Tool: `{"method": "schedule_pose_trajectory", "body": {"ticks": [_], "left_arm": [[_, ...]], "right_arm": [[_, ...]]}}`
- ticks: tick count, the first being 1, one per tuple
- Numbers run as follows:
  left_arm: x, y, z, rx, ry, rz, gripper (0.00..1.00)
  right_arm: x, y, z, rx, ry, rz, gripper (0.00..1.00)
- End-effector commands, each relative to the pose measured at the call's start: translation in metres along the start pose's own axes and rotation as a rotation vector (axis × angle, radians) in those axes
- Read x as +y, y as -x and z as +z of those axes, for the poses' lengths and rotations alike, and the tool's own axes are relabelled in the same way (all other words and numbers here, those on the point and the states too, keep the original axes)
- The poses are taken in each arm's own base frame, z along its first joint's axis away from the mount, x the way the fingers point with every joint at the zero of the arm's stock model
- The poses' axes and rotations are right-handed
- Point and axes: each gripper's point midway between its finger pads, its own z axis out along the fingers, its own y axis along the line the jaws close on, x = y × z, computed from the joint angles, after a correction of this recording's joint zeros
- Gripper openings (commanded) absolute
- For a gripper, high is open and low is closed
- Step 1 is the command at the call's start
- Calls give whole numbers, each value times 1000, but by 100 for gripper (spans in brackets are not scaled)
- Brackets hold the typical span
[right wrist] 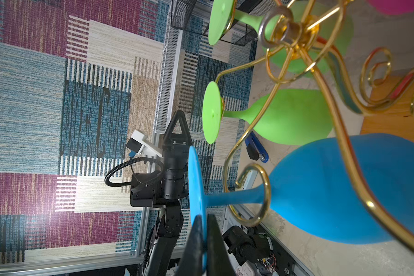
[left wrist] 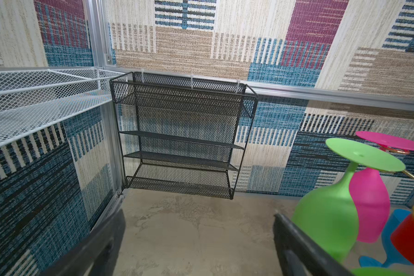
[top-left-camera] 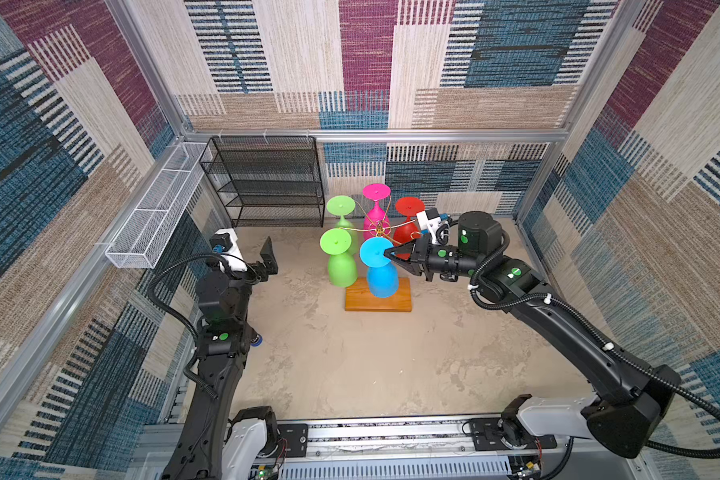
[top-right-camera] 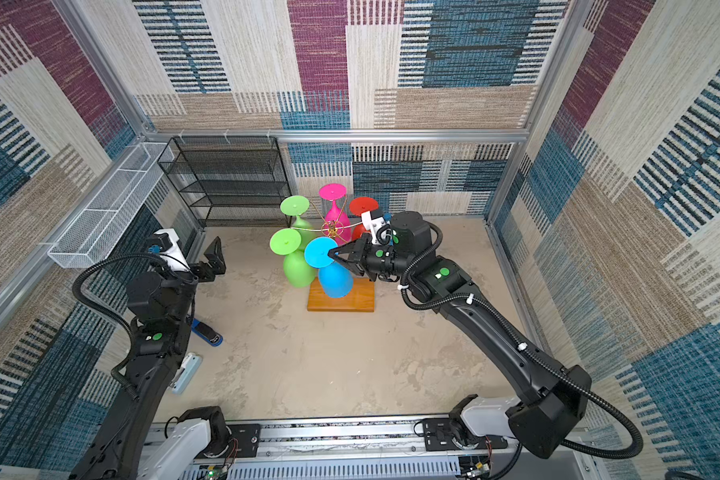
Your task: Take the wine glass off the wine glass rack
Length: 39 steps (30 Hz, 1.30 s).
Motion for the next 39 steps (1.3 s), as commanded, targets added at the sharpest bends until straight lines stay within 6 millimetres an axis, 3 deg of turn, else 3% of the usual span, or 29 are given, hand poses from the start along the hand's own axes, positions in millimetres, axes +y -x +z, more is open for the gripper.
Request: {"method": "schedule_pose_trajectory", "body": {"ticks": [1, 39], "left_arm": [[0, 11, -1, -46, -4, -34, 99], [6, 13, -1, -54, 6, -49, 99]], "right_arm": [[4, -3, 0, 21, 19, -26, 0], [6, 22, 17, -54, 27, -21, 0]]}}
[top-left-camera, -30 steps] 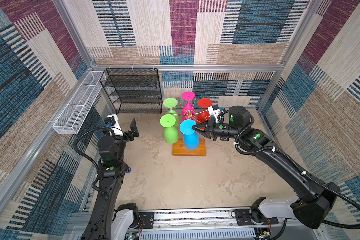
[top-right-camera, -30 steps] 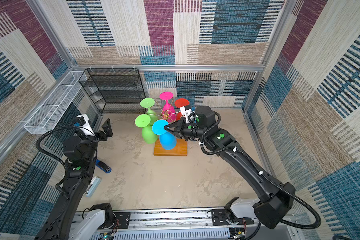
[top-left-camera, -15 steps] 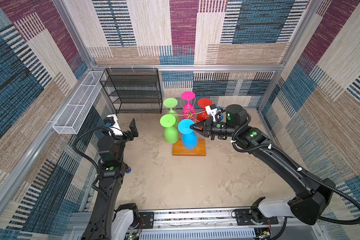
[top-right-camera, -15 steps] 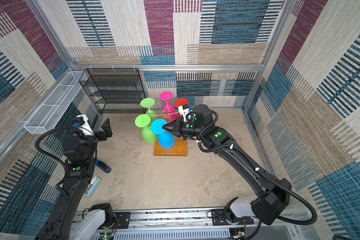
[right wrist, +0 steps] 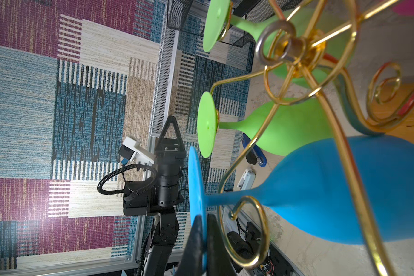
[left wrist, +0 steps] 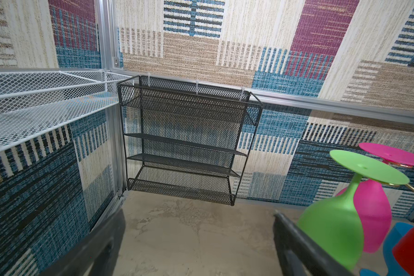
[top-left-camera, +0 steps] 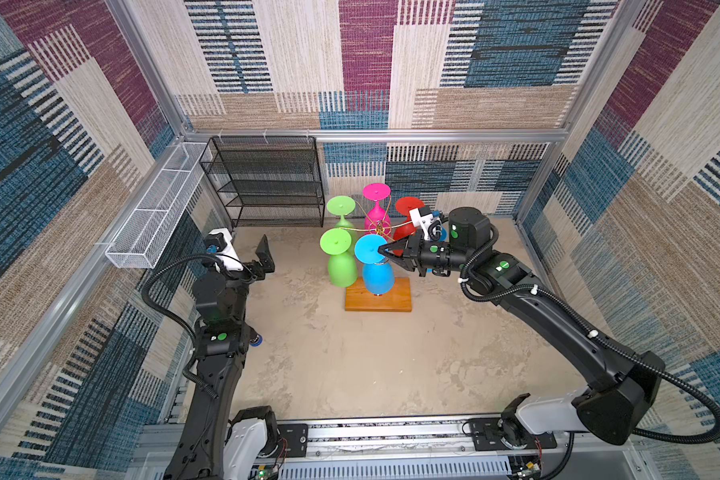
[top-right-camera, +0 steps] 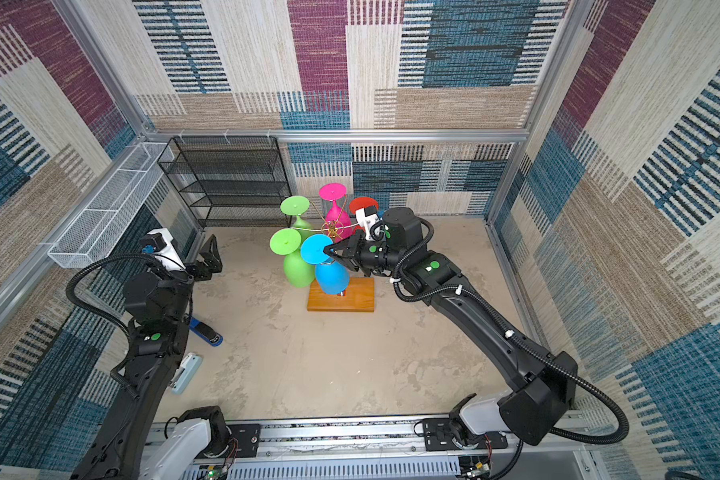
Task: Take the wine glass off the wine glass rack
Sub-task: 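Pull the blue glass with the right gripper off the rack hook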
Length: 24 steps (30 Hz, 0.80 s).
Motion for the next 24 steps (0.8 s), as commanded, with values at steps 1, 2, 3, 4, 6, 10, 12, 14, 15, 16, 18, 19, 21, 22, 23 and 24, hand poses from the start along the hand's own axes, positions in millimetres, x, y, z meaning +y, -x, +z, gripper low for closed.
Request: {"method": "schedule_pose_trajectory", "body": {"ticks": [1, 2, 3, 4, 6, 10, 12, 14, 15, 16, 18, 19, 21, 22, 23, 24], "left_arm": [[-1, 6, -1, -28, -9, -21, 99], [-1, 7, -1, -30, -8, -22, 99], [-1, 7, -1, -30, -10, -22, 99], [-1, 7, -1, -31, -11, -22, 99], [-1, 8, -1, -32, -9, -22, 99], [-1, 9, -2, -37, -9, -23, 99], [-1, 10, -2, -38, -10, -23, 99], [-1, 10, -3, -39, -10, -23, 99], [-1, 10, -3, -40, -10, -22, 99], [-1, 10, -3, -39, -9, -23, 99], [-1, 10, -3, -40, -11, -24, 99], [-1, 11, -4, -42, -11, -24, 99], [-1, 10, -4, -41, -10, -25, 99], [-1, 11, -4, -44, -11, -25, 99], [-1, 11, -4, -43, -12, -25, 99], [-1, 11, -4, -44, -11, -25, 99]], "right_arm": [[11, 8, -1, -37, 34, -19, 0], [10, 8, -1, -42, 33, -18, 0], [10, 9, -2, -47, 33, -16, 0], [10, 9, -2, -49, 33, -15, 0], [9, 10, -2, -56, 34, -9, 0], [7, 12, -3, -74, 31, 0, 0], [5, 12, -5, -85, 30, 6, 0], [5, 13, -7, -96, 30, 10, 0], [5, 13, -7, -102, 32, 11, 0], [4, 13, -8, -106, 33, 16, 0], [4, 13, -11, -118, 34, 20, 0], [4, 14, -12, -128, 34, 23, 0], [4, 14, -15, -141, 37, 24, 0], [3, 14, -15, -146, 38, 26, 0], [4, 15, -17, -152, 43, 27, 0], [3, 15, -17, -155, 45, 30, 0]]}}
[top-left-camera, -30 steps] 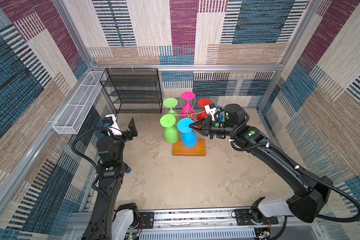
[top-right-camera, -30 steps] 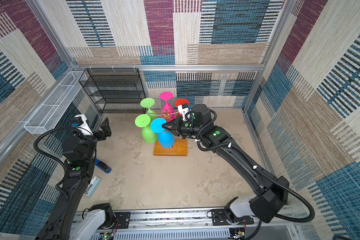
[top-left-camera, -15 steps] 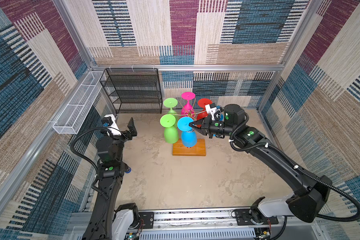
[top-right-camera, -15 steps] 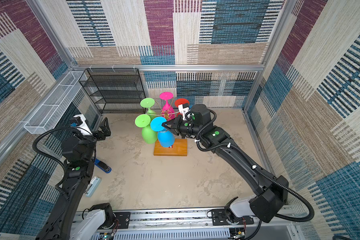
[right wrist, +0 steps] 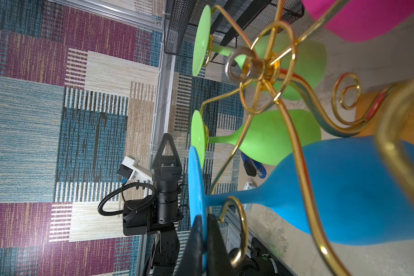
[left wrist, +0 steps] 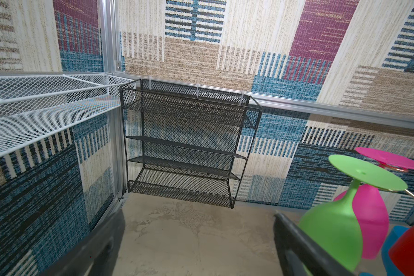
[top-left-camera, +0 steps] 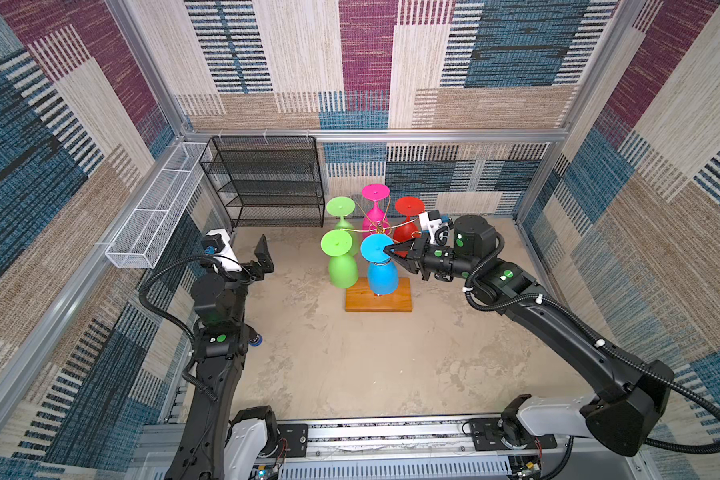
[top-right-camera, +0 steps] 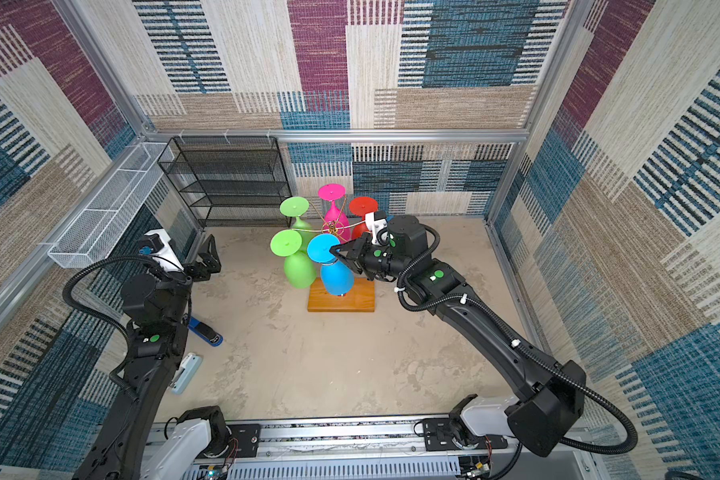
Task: Take the wine glass off the wine glass rack
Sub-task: 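Pull the blue glass with the right gripper off the rack hook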
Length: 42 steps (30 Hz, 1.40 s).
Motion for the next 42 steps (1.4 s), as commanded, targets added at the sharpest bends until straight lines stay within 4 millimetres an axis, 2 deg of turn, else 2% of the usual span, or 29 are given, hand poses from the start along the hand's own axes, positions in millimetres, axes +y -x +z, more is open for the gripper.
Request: {"method": "schedule_pose_trajectory", "body": {"ticks": [1, 16, 33, 42], "left_arm": [[-2, 8, -1, -32, -12, -19, 99], [-2, 10, -3, -39, -10, -19, 99], [-2, 12, -4, -45, -8, -20, 99], [-2, 12, -4, -46, -7, -21, 99]], "right_arm": [[13, 10, -5, -59, 53, -11, 0], [19, 17, -13, -120, 81, -2, 0], [5, 19, -23, -183, 61, 61, 0], [4, 20, -28, -204, 59, 78, 0]]}}
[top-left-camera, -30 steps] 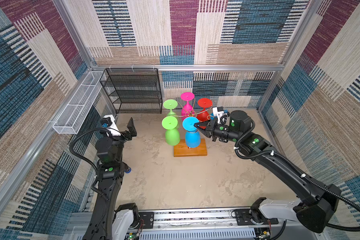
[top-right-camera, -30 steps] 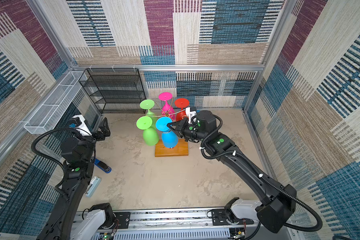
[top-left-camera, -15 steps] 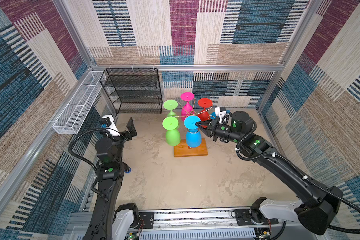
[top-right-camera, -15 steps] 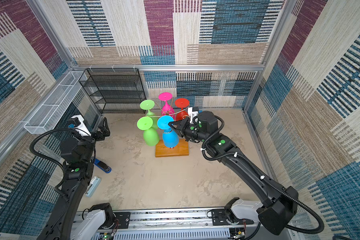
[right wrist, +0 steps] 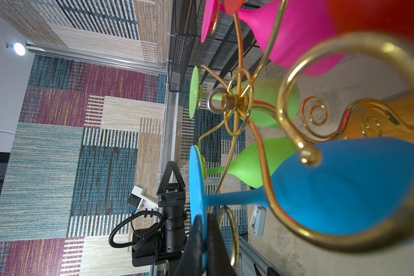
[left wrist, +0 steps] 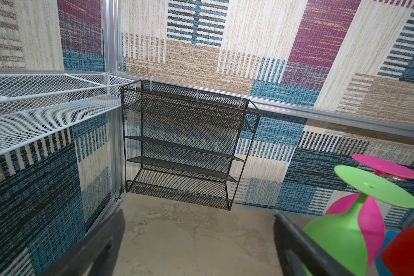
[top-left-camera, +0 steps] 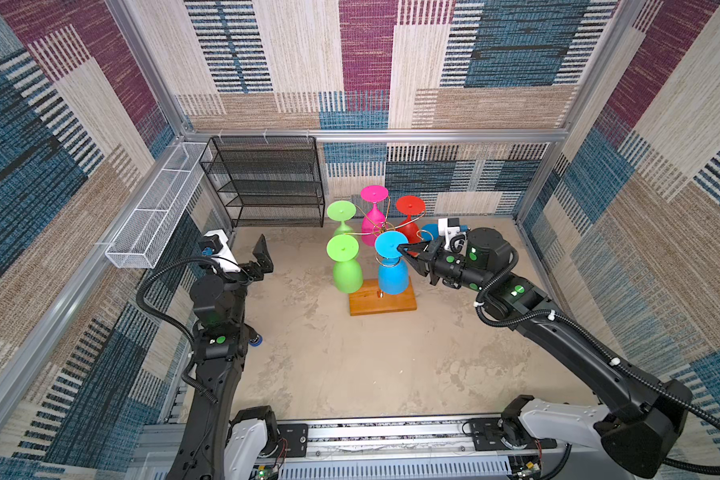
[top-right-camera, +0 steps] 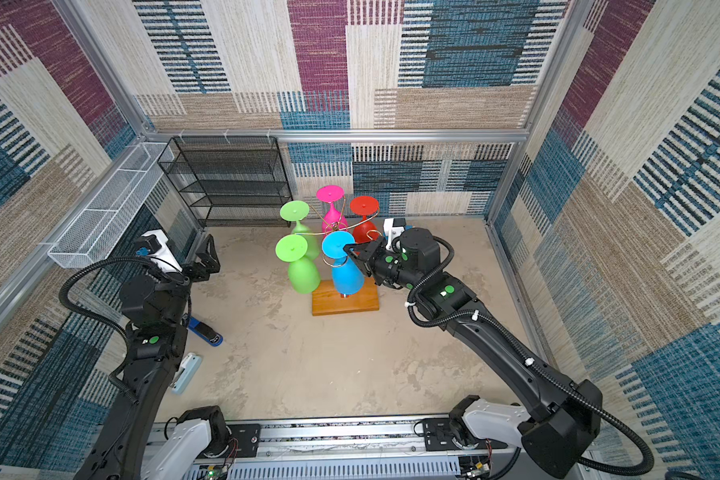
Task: Take the wine glass off the wine glass rack
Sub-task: 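Pull the blue glass with the right gripper off the rack hook, then lift the blue glass up and away from the rack with the right gripper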
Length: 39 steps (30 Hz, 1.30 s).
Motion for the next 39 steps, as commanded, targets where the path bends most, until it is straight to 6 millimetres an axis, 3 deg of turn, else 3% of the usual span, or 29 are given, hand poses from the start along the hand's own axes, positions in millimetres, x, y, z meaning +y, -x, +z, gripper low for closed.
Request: {"method": "schedule_pose_trajectory", "body": {"ticks": [1, 13, 24, 39], "left_arm": [[-2, 9, -1, -34, -8, 1, 99], [1, 9, -2, -46, 6, -8, 99], [9, 13, -7, -70, 53, -17, 99], [6, 13, -6, -70, 36, -19, 98]], "right_arm": [[12, 6, -5, -38, 48, -5, 0], [8, 4, -21, -66, 33, -3, 0], [-12, -1, -46, -100, -23, -2, 0], [-44, 22, -95, -238, -106, -19, 0]]}}
